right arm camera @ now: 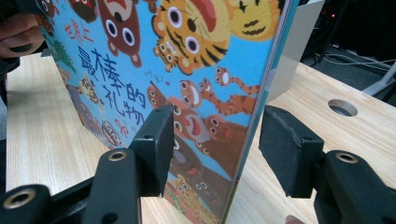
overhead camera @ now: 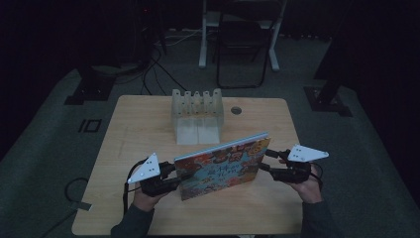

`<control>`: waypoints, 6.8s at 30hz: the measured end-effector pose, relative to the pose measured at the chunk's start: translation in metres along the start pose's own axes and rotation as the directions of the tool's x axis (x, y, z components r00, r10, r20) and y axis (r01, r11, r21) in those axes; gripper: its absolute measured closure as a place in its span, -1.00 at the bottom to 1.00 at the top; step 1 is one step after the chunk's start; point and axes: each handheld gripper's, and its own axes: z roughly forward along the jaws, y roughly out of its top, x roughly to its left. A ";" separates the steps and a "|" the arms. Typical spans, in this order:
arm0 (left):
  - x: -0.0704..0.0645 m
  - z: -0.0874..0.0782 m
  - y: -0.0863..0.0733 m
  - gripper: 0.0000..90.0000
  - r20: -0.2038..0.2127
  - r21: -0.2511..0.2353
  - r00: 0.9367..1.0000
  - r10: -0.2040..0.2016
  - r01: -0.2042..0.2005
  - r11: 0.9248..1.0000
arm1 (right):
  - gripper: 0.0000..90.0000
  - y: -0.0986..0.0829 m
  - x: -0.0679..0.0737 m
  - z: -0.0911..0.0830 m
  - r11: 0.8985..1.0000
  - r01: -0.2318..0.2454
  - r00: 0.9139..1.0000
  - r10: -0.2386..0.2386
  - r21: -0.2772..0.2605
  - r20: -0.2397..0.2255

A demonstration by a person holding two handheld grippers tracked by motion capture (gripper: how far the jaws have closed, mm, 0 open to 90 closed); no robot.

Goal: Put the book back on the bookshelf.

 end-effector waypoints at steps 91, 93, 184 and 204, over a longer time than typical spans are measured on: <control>-0.014 0.042 -0.019 0.64 0.016 -0.049 0.999 0.037 -0.036 0.998 | -0.02 -0.078 0.002 0.005 0.989 -0.132 0.991 0.131 0.071 0.014; -0.013 0.043 -0.021 0.61 0.019 -0.057 0.999 0.026 -0.025 0.998 | -0.02 -0.079 0.001 0.004 0.988 -0.137 0.991 0.136 0.072 0.018; -0.012 0.053 -0.033 0.81 -0.027 -0.042 0.998 -0.048 0.047 0.998 | -0.12 -0.124 0.003 0.026 0.952 -0.138 0.990 0.123 0.272 0.073; -0.010 0.043 -0.028 0.81 -0.041 -0.032 0.998 -0.044 0.043 0.999 | -0.14 -0.125 0.004 0.025 0.952 -0.138 0.989 0.121 0.273 0.079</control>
